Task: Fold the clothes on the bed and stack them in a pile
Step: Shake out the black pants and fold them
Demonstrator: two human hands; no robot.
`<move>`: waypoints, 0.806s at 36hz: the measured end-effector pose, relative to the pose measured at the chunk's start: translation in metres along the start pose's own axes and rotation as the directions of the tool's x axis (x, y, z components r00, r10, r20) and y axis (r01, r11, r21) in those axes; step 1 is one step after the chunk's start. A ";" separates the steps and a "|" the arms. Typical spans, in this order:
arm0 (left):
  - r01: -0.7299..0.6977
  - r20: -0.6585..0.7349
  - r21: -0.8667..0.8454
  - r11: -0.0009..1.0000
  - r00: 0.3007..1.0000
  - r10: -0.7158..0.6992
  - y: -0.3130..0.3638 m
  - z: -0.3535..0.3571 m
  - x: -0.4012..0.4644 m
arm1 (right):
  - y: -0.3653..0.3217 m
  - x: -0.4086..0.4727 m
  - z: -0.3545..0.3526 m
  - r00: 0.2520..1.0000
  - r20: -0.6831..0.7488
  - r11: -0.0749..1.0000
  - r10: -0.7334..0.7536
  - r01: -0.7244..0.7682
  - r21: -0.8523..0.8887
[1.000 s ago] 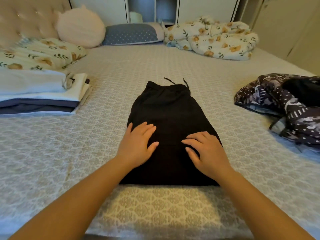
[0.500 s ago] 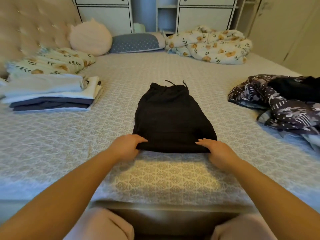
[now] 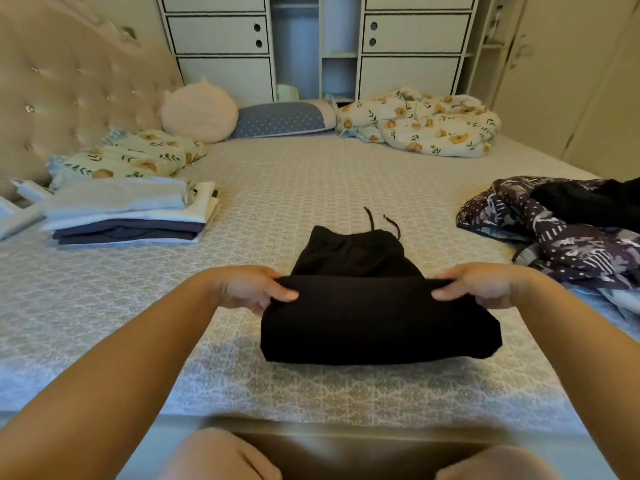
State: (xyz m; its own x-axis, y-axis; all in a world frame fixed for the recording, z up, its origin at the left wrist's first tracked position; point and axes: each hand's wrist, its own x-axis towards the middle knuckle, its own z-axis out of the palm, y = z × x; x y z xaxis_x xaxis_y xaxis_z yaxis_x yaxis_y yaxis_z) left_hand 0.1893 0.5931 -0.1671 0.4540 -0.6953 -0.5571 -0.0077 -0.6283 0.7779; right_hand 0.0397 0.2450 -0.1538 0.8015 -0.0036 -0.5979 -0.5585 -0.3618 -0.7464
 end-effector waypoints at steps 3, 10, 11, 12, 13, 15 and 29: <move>-0.085 -0.384 -0.183 0.980 0.923 0.008 -0.003 0.004 0.017 | 0.007 0.016 0.003 0.943 -0.333 0.963 -0.024 0.111 0.245; 0.207 -0.485 0.157 0.966 0.868 -0.107 -0.027 0.045 0.058 | 0.038 0.046 0.038 0.875 -0.477 0.994 0.077 -0.107 -0.035; 0.210 -0.526 0.194 0.958 0.847 -0.079 -0.030 0.049 0.059 | 0.040 0.046 0.040 0.875 -0.481 0.995 0.056 -0.090 -0.047; 0.197 -0.550 0.207 0.958 0.834 -0.052 -0.032 0.053 0.058 | 0.044 0.046 0.041 0.887 -0.460 0.997 0.036 -0.066 -0.049; 0.175 -0.568 0.217 0.960 0.823 -0.021 -0.036 0.056 0.057 | 0.047 0.043 0.041 0.911 -0.412 0.998 0.013 -0.038 -0.051; 0.133 -0.600 0.242 0.961 0.799 0.040 -0.044 0.063 0.054 | 0.052 0.035 0.041 0.958 -0.285 0.994 -0.041 0.010 -0.110; 0.437 -0.719 0.684 0.585 0.539 0.438 -0.023 0.083 0.051 | 0.033 0.033 0.043 0.837 -0.547 0.659 -0.012 -0.405 -0.633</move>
State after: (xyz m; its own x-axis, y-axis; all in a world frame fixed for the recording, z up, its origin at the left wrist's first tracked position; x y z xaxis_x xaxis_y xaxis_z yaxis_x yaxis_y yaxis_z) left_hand 0.1382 0.5434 -0.2374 0.8822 -0.3996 0.2493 -0.4156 -0.9095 0.0129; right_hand 0.0387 0.2726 -0.2108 0.7944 -0.5090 -0.3314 -0.5575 -0.8276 -0.0652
